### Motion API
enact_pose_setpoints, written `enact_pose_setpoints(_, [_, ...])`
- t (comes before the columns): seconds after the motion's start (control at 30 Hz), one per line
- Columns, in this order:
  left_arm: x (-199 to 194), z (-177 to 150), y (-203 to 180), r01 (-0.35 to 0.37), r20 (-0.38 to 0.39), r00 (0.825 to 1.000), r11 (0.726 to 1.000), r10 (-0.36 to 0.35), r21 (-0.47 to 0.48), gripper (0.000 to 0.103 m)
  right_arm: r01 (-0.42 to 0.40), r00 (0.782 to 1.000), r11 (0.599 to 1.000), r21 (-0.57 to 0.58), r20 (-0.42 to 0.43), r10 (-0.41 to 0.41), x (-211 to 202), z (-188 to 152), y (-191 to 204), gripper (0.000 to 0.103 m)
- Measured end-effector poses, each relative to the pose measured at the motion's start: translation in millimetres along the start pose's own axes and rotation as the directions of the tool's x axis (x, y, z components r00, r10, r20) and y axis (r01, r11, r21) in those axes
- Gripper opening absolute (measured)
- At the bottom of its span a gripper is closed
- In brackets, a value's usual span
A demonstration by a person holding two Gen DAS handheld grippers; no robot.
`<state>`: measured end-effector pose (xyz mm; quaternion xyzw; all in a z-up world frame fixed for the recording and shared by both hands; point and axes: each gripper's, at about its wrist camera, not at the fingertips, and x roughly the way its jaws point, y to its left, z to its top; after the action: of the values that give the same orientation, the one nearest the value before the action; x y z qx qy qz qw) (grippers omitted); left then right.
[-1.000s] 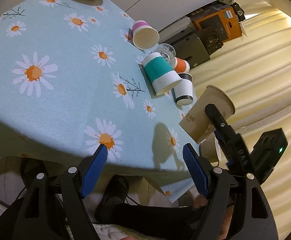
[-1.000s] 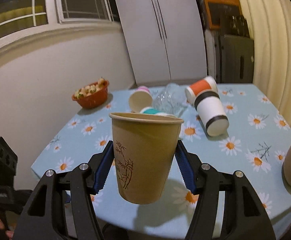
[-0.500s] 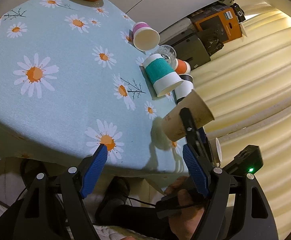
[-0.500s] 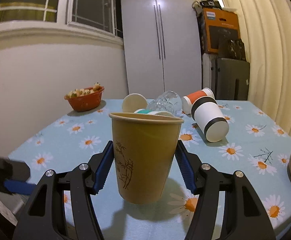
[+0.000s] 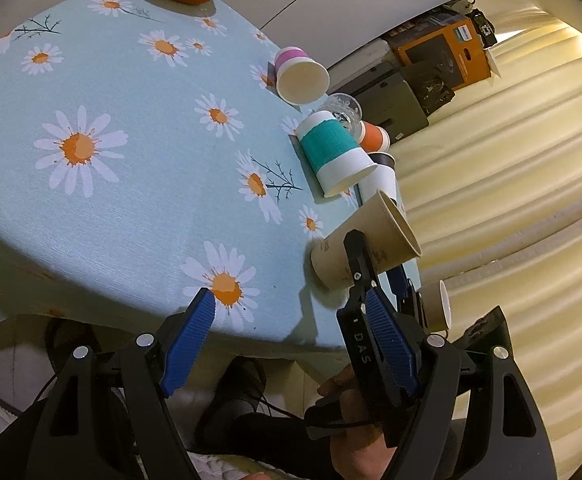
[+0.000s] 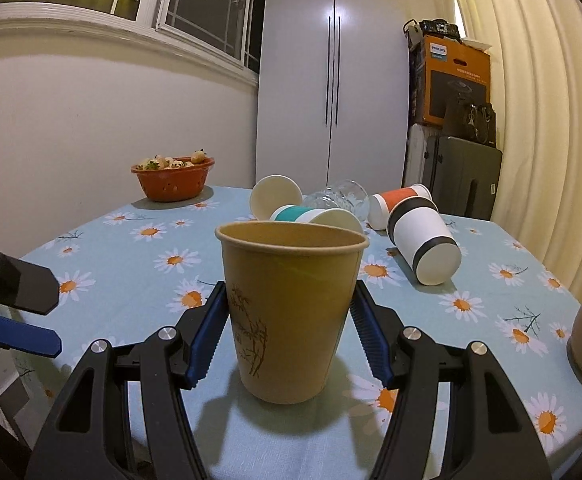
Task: Flip cup upright
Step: 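Rotate the tan cup upright with the right gripper and lower it onto the table, then open the right gripper and withdraw it from the upright cup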
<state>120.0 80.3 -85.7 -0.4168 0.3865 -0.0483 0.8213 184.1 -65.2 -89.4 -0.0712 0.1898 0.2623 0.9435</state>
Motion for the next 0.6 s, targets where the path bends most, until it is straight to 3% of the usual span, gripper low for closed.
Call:
enact_pose_setpoints(0.47, [3.3,0.1,0.8,-0.043,0.009,0.999,0.999,0.043,0.021,0.076,-0.007,1.000,0.999,0.033,-0.023,0.008,-2.4,1.0,-5.0,0.067])
enact_pose_setpoints(0.57, [3.1,-0.4,0.4,-0.053,0.012,0.999,0.998,0.053,0.028,0.076,-0.012,1.000,0.999,0.042,-0.025,0.013,-3.0,2.0,-6.7,0.077])
enact_pose_setpoints(0.6, [3.1,-0.3,0.3,-0.056,0.013,0.998,0.998,0.056,0.031,0.076,-0.012,1.000,0.999,0.044,-0.027,0.013,-3.3,2.5,-6.9,0.085])
